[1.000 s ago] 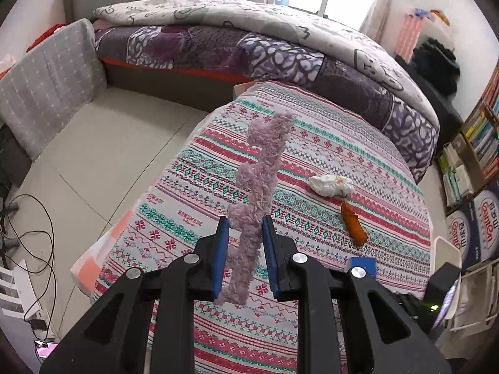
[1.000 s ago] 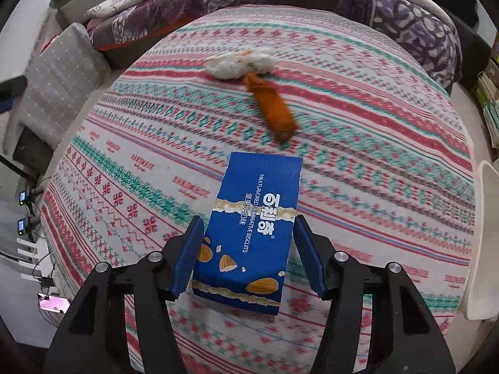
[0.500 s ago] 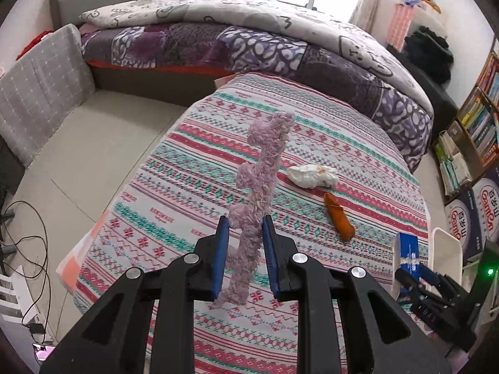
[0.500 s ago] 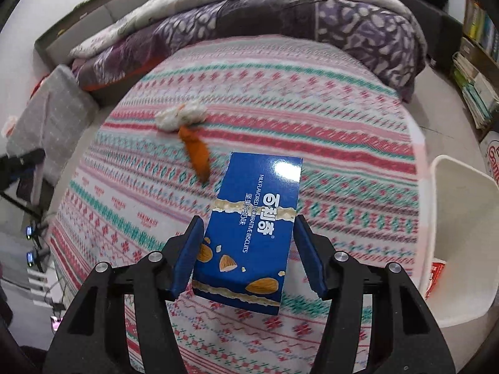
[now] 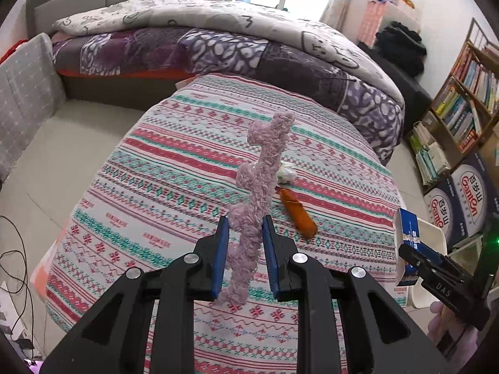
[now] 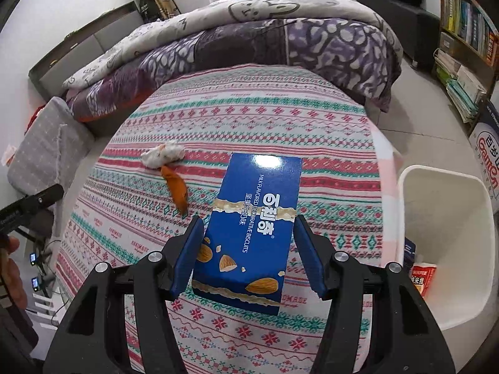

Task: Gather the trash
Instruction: 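Carry the blue biscuit box toward the white bin with the right tool while the left tool holds the strip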

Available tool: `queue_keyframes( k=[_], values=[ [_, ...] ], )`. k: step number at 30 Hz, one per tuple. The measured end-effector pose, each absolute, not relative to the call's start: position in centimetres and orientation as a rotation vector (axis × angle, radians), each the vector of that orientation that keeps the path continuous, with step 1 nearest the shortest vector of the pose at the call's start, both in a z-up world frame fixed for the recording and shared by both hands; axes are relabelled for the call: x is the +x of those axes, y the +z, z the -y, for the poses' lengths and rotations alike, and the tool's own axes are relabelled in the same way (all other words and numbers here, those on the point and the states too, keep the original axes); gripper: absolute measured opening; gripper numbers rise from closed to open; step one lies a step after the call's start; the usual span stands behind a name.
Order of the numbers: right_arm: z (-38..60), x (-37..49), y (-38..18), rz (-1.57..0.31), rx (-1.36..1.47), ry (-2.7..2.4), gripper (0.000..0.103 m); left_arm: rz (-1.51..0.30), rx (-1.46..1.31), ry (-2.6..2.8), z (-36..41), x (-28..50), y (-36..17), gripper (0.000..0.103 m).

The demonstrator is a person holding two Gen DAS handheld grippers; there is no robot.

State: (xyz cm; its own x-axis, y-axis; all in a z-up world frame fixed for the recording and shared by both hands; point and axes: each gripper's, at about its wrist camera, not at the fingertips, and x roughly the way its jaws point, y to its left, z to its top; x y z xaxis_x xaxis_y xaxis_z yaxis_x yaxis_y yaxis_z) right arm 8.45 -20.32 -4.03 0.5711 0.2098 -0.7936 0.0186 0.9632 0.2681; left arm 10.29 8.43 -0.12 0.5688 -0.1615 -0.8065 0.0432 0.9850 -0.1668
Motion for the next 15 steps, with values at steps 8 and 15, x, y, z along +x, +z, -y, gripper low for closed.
queue_keyframes(
  k=[8,15],
  values=[
    [23.1,8.1,-3.8,-0.945,0.284,0.054,0.057,-0.958,-0.090,-0.155,-5.7,10.4,-0.4,0.023],
    [26.3,7.7,-3.9,-0.944,0.318,-0.027,0.057,-0.967,-0.056,-0.184,-3.3,10.4,-0.9,0.023]
  ],
)
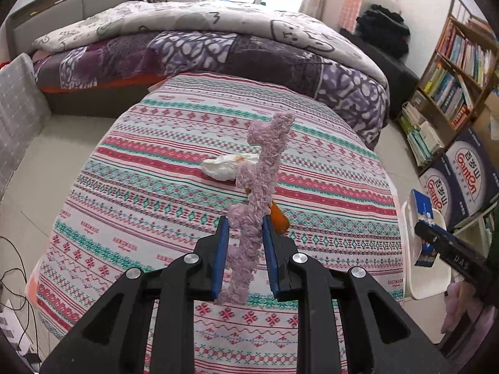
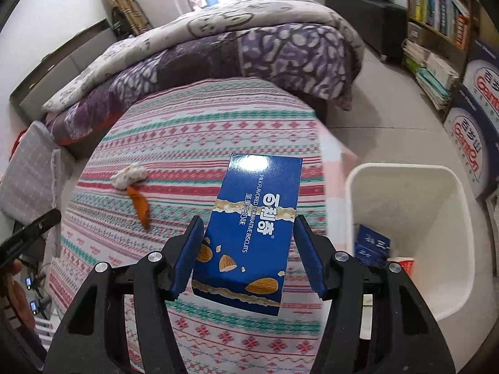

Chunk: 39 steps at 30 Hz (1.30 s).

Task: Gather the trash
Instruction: 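Carry the blue biscuit box toward the white bin with the right tool while the left tool holds the strip, then drop the biscuit box into the white bin with the right tool while the left tool drops the pink strip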

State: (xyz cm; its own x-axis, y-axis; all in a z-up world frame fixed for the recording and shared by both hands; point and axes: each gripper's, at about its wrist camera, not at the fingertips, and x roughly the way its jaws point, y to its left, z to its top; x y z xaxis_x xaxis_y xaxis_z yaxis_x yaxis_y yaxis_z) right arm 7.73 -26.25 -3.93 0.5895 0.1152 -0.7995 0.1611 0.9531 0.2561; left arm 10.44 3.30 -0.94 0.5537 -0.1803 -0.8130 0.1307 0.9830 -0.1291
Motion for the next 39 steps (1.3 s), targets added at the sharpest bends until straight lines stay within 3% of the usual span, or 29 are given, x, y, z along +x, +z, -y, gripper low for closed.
queue_keyframes(
  k=[16,19,21,23,39],
  values=[
    [35.4,5.9,-4.5,-0.926,0.488,-0.249,0.058,-0.986,0.022,-0.275,3.4,10.2,-2.1,0.023],
    [37.0,5.3,-4.6,-0.925,0.515,-0.306,0.061,-0.987,0.029,-0.301,5.0,10.1,-2.3,0.023],
    [38.0,5.1,-4.7,-0.925,0.537,-0.337,0.076,-0.987,0.030,-0.326,6.1,9.9,-2.3,0.023],
    [38.9,4.5,-4.7,-0.918,0.553,-0.373,0.081,-0.990,0.030,-0.350,7.3,9.8,-2.4,0.023],
    [43.1,2.1,-3.4,-0.856,0.646,-0.386,0.086,-1.074,0.064,-0.594,19.6,7.9,-5.3,0.023]
  ],
)
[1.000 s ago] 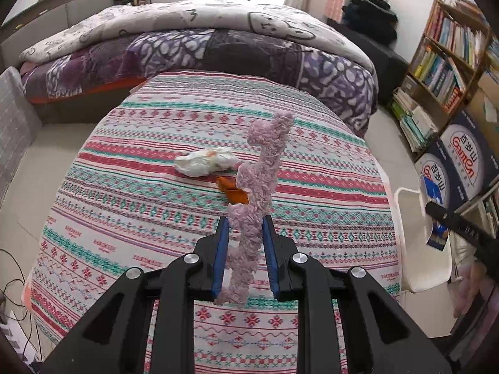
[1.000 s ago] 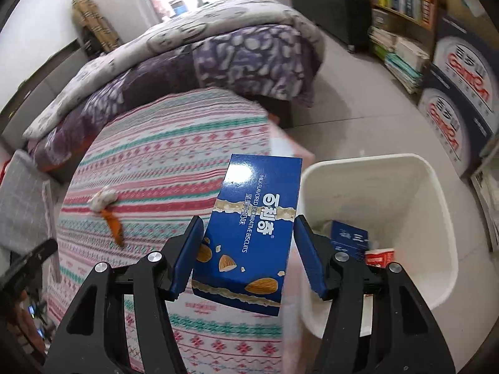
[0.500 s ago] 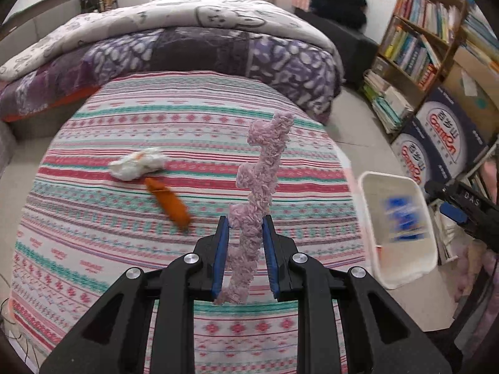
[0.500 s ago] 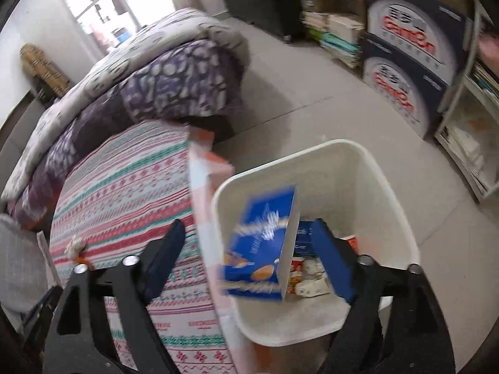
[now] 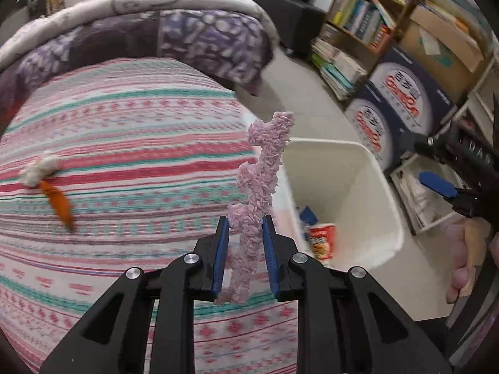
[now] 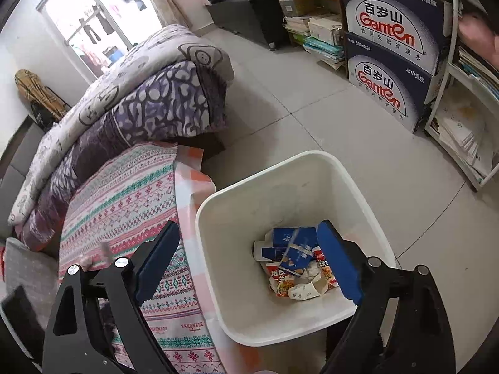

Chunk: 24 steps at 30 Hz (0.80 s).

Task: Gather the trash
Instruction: 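Drop the biscuit box into the white bin with the right tool while the left tool drops the pink strip, then reach the left tool to the orange fabric strip and close on it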

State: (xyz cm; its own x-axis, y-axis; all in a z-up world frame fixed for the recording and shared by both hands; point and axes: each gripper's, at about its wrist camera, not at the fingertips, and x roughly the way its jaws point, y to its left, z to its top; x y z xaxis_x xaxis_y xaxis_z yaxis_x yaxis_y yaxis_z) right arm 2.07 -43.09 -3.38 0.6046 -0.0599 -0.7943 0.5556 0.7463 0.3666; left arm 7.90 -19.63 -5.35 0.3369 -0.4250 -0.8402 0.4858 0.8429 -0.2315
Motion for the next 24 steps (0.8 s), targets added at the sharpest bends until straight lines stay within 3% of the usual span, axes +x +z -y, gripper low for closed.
queue_keyframes(
  k=[9,11,12,13,24],
  values=[
    [44.7,1.0,-2.8,-0.816,0.724,-0.388,0.089,-1.160,-0.037,-0.733,24.5,7.3,-7.1,0.024],
    [44.7,1.1,-3.0,-0.818,0.742,-0.379,0.089,-1.179,-0.070,-0.761,24.8,7.3,-7.3,0.038],
    [44.6,1.2,-3.0,-0.819,0.747,-0.374,0.089,-1.179,-0.082,-0.763,24.8,7.3,-7.3,0.052],
    [44.4,1.3,-3.1,-0.820,0.749,-0.368,0.089,-1.171,-0.086,-0.756,24.6,7.3,-7.1,0.054],
    [40.5,3.1,-4.0,-0.884,0.722,-0.279,0.091,-1.141,-0.064,-0.197,15.1,12.6,-7.3,0.060]
  ],
)
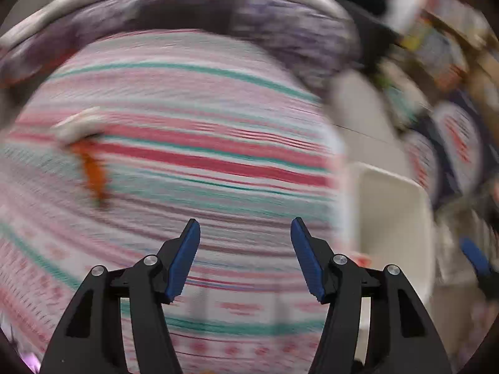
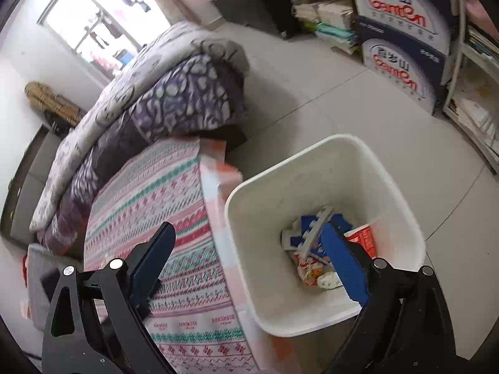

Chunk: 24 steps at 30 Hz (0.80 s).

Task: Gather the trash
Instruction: 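Reach the left tool to the orange fabric strip and close on it, then grasp the white tissue with the right tool while the left tool holds the orange strip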

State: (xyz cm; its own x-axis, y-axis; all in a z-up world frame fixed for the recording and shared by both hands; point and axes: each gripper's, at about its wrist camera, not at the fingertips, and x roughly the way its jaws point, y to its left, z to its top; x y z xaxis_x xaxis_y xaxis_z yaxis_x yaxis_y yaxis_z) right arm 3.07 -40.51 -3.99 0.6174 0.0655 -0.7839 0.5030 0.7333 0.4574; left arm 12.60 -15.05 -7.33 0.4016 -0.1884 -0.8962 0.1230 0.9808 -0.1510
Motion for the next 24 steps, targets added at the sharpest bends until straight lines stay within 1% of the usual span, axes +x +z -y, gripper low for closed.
queue_keyframes(
  k=[4,7,10,14,15,16,17,19,24],
  values=[
    [39.3,3.7,-4.5,-0.914,0.701,-0.251,0.091,-1.117,-0.098,0.022,10.3,14.8,-7.7,0.060],
    [38.4,4.0,-4.8,-0.935,0.685,-0.237,0.092,-1.127,-0.102,0.117,8.0,16.0,-8.6,0.062],
    [37.7,4.3,-5.1,-0.951,0.669,-0.224,0.092,-1.159,-0.119,0.150,6.8,17.1,-10.0,0.062],
    [36.6,4.8,-5.1,-0.963,0.655,-0.210,0.092,-1.157,-0.103,0.139,6.6,17.8,-11.0,0.062],
    [36.3,5.0,-5.1,-0.966,0.651,-0.205,0.092,-1.167,-0.115,0.120,6.4,18.1,-11.5,0.059],
    [36.0,5.1,-5.1,-0.969,0.646,-0.199,0.092,-1.185,-0.133,0.102,6.2,18.4,-12.0,0.049],
    [35.6,5.3,-5.0,-0.972,0.638,-0.192,0.092,-1.199,-0.146,0.089,5.6,18.5,-12.4,0.047],
    [34.4,5.8,-5.0,-0.980,0.613,-0.176,0.092,-1.182,-0.112,0.078,5.1,18.2,-12.2,0.027],
    [30.8,7.3,-5.5,-1.007,0.498,-0.114,0.092,-1.207,-0.193,0.011,0.8,16.5,-11.2,0.025]
  ],
)
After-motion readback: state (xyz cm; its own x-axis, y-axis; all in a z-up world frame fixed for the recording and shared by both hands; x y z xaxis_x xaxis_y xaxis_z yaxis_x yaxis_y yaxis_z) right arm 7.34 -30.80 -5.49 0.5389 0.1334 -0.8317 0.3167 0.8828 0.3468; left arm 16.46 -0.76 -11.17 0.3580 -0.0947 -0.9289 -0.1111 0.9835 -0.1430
